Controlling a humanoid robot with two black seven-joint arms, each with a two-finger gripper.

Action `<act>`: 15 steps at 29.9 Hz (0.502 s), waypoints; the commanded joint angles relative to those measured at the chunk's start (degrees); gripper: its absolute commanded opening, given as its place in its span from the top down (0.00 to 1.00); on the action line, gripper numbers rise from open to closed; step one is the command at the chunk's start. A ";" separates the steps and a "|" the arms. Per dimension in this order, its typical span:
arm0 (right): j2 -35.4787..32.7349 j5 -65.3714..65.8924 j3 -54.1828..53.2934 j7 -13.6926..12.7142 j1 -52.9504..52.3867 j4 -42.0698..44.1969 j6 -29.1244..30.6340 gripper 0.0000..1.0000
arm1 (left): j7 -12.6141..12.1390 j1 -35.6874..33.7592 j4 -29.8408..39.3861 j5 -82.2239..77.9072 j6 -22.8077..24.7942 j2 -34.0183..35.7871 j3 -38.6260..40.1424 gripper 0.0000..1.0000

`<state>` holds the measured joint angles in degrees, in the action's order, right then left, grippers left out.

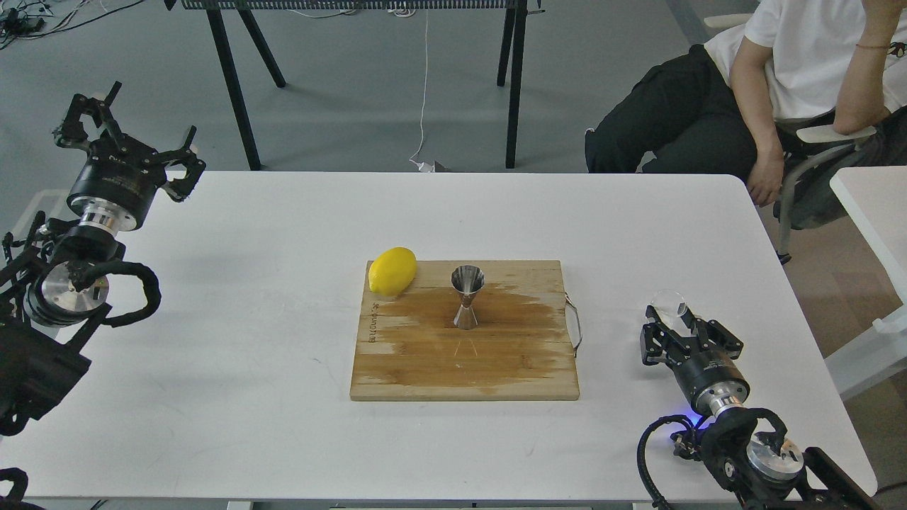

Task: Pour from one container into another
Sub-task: 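Grasp the small clear glass cup with the right gripper and lift it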

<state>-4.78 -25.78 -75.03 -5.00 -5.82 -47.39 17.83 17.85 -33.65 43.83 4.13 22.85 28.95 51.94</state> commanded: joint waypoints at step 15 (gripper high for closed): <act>-2.51 0.02 0.85 -0.01 2.56 -8.75 0.01 0.72 | 0.17 0.07 0.03 0.09 -0.08 0.58 0.00 0.00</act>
<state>-5.65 -25.75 -74.44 -5.11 -5.14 -51.49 18.14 18.02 -33.57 43.85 4.13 22.76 29.19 51.94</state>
